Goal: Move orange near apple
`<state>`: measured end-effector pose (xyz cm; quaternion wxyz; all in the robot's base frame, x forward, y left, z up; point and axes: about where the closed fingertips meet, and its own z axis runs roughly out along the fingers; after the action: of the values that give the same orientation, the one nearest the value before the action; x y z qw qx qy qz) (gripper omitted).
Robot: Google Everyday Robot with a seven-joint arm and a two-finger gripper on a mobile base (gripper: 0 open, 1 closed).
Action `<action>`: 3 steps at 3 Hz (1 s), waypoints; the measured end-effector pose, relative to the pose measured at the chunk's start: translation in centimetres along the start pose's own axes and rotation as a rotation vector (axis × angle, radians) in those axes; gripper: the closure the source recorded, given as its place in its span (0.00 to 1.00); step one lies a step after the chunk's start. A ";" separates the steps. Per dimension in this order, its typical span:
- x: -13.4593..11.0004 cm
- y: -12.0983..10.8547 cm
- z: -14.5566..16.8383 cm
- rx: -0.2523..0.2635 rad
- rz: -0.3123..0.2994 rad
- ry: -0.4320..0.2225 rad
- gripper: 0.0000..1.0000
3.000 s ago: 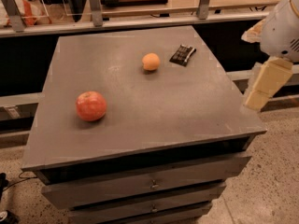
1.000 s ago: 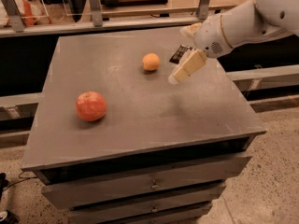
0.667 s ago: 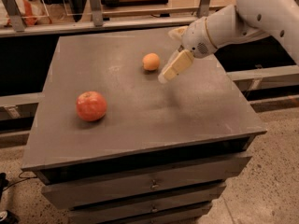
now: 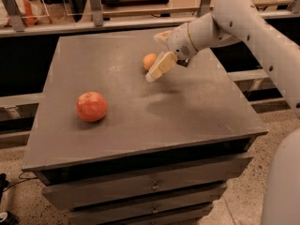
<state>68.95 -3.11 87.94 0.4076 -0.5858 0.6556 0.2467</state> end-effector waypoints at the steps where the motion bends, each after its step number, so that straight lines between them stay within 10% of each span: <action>1: 0.7 -0.8 1.7 -0.023 0.003 -0.007 0.00; 3: 1.1 -1.6 3.5 -0.047 -0.006 -0.040 0.18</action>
Offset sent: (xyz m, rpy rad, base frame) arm 0.0320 0.0153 -0.0306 0.0213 0.0182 0.0339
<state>71.40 -1.22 85.42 0.4074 -0.5923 0.6395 0.2724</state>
